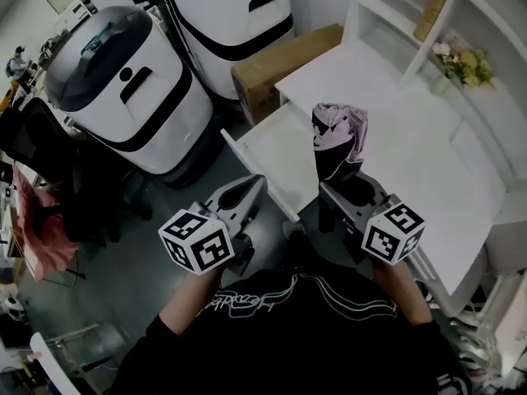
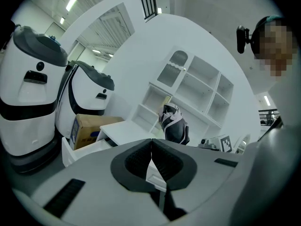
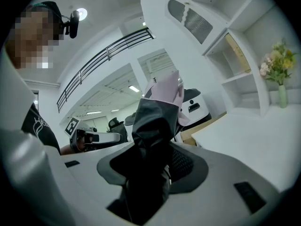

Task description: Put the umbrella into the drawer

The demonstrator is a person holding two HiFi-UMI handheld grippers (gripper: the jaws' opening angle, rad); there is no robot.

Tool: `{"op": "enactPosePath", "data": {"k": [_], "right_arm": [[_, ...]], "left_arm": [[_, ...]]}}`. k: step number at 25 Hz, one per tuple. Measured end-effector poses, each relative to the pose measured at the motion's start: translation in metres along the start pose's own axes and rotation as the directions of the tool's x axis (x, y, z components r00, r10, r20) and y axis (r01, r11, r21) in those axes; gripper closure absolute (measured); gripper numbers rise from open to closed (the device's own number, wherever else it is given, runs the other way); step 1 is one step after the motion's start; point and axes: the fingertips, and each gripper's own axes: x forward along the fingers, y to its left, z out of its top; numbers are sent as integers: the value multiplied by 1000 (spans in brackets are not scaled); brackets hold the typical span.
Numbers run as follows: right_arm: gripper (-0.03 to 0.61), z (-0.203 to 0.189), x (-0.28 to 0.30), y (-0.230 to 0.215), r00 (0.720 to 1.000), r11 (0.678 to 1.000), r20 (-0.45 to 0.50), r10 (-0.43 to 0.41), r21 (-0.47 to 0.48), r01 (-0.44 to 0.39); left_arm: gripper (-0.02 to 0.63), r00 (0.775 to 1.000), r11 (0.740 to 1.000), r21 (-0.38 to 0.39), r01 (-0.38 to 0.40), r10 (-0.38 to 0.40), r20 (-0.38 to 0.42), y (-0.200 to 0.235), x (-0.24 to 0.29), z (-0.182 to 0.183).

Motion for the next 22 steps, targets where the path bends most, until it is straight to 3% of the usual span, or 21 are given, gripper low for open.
{"op": "enactPosePath", "data": {"k": [12, 22], "right_arm": [[373, -12, 125, -87, 977, 999, -205, 52, -7, -54], [373, -78, 203, -129, 914, 998, -403, 38, -39, -59]], "left_arm": [[594, 996, 992, -95, -89, 89, -2, 97, 67, 24], [594, 987, 973, -166, -161, 161, -11, 163, 76, 17]]}}
